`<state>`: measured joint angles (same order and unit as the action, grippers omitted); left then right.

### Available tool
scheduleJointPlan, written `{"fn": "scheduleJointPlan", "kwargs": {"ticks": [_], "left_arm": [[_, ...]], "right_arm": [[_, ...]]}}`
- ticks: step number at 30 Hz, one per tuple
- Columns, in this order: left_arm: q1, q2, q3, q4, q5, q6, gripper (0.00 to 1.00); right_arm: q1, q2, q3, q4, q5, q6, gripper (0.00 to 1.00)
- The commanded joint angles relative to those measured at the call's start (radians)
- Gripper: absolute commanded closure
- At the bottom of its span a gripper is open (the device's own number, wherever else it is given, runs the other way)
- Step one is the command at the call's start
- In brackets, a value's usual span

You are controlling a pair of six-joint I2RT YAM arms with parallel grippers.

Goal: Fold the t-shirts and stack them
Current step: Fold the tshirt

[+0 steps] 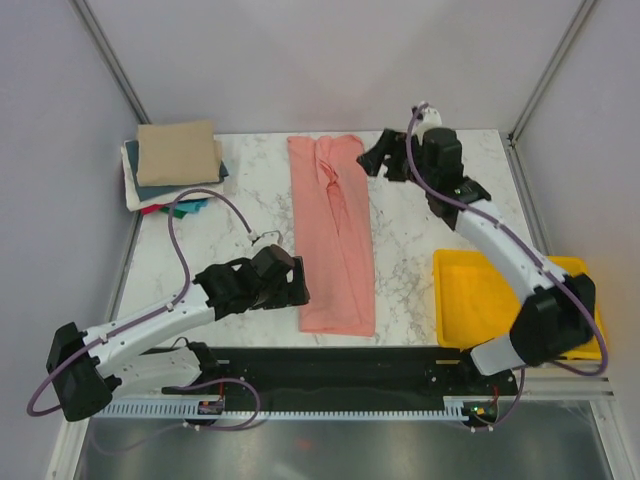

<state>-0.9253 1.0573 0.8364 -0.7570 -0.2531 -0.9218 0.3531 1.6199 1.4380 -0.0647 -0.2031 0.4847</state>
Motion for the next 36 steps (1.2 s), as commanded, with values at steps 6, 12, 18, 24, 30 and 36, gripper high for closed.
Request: {"fn": "scheduleJointPlan", "kwargs": {"ticks": [6,12,18,24,30,36], "left_arm": [[0.014,-0.054,-0.213,0.220,0.149,-0.055,0.12],[0.013,-0.036,-0.328,0.352,0.221,-0.109,0.14],[0.009,0.013,-0.365,0.439,0.233,-0.129,0.15],[0.011,0.049,-0.349,0.444,0.212,-0.120,0.16],[0.005,0.113,-0.316,0.444,0.184,-0.075,0.22],[-0.017,0.205,-0.283,0.446,0.147,-0.072,0.24]], "right_arm": [[0.237,-0.527,-0.747,-0.287,0.171,0.268,0.23],[0.380,-0.840,-1.011,-0.337,0.169,0.463,0.35],[0.492,-0.796,-1.114,-0.238,0.166,0.532,0.38],[0.532,-0.710,-1.130,-0.175,0.192,0.543,0.40],[0.544,-0.647,-1.119,-0.141,0.197,0.526,0.47],[0.566,-0.577,-1.110,-0.123,0.197,0.508,0.56]]}}
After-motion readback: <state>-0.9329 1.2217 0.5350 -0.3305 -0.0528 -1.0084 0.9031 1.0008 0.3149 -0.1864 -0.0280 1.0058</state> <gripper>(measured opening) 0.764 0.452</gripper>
